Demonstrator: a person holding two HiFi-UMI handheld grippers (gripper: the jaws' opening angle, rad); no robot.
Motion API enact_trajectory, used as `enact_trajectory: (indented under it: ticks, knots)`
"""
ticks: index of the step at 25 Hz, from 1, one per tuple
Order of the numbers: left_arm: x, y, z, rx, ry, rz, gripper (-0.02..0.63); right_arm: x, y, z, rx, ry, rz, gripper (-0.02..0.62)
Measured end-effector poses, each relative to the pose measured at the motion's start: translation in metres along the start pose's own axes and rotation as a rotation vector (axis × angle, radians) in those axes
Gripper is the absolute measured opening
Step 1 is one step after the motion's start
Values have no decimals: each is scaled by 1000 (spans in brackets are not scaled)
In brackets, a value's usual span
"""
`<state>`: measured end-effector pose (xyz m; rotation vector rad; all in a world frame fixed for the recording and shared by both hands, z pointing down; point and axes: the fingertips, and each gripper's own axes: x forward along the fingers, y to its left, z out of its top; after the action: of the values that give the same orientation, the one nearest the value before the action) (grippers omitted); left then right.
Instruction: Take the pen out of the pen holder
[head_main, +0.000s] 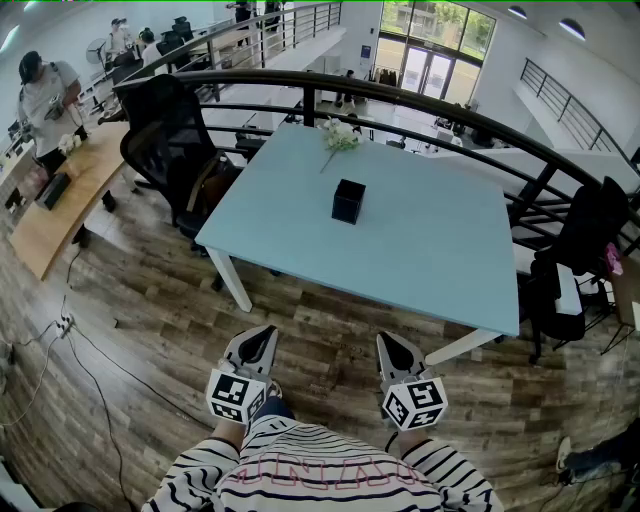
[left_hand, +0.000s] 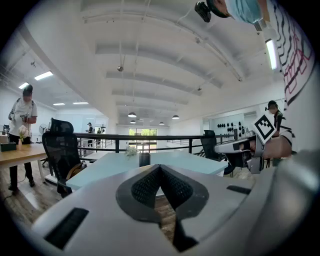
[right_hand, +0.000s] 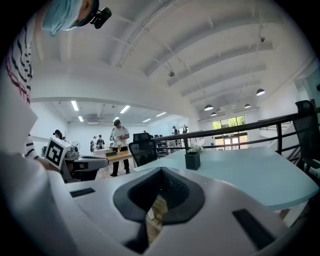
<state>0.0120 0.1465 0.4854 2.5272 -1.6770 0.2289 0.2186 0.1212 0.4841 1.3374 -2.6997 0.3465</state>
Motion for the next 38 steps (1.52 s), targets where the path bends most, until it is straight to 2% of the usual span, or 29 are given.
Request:
enact_trajectory:
  ticks: [7,16,17,18,19,20,30,38]
  knots:
    - [34,14,5,13,-22,-44,23,31,-8,6,-5,-6,-13,26]
    - [100,65,13,0,5,-195,29,109,-22,23,80,-44,-91,39]
    - [107,73,14,-1,7,-209,33,119,-23,25,90,-47,-102,93]
    - [113,81,16,-3,10,-221,62,129,-23,27,99,-49,-109,205]
    - [119,89,16,-4,15,-233,125,139,-24,29,104,-48,-115,219]
    - [126,97,17,-3,21,-242,152,148,-24,30,106,-45,-121,219]
    - [167,178,25,15,43,-334,152,221,-26,51,116,-59,-248,219]
    - [182,204,21,-4,43,-369,152,251,-27,52,99,-44,-304,219]
